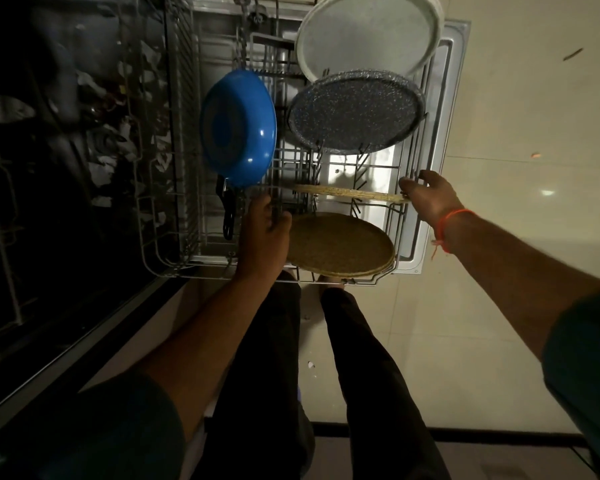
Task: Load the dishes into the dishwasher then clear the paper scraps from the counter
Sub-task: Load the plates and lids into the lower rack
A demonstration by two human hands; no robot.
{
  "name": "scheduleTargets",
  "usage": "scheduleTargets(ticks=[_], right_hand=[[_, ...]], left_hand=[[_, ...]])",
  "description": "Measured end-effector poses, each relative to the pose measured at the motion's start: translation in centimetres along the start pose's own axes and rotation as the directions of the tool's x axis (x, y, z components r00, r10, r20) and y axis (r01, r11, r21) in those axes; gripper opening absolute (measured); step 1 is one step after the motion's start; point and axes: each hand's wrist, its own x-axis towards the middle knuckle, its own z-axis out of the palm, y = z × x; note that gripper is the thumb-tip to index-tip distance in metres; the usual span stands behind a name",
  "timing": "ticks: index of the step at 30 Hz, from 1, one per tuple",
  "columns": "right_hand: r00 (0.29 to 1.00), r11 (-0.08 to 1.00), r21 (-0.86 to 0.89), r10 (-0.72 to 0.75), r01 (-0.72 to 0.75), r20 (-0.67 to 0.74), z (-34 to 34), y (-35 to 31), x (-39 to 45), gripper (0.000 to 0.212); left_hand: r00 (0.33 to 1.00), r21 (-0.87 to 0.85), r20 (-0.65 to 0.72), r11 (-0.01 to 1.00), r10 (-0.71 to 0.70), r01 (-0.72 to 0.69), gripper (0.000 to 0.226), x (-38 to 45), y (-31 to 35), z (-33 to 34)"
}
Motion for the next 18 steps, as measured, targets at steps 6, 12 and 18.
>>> scheduleTargets(ticks=[6, 12, 18], right_hand=[[1.0, 0.999, 0.03, 0.021, -0.021, 0.019, 0.5, -0.2, 0.7, 0.07], [0.984, 0.992, 0.023, 0.121, -0.125, 0.13, 0.6, -0.4, 1.4, 0.086], [0.973, 0.983, 0.111, 0.12, -0.144, 0.197, 1.0, -0.6, 1.2, 0.086]], left_hand=[[0.999, 0.04, -0.028, 0.999, -0.026, 0.027, 0.044, -0.9, -1.5, -0.9], [0.998, 0.021, -0.058, 0.999, -0.038, 0.04, 0.047, -0.6, -1.8, -1.4], [0.995, -0.034, -0.093, 0.998, -0.047, 0.044, 0.044, 0.1, -1.7, -2.3]])
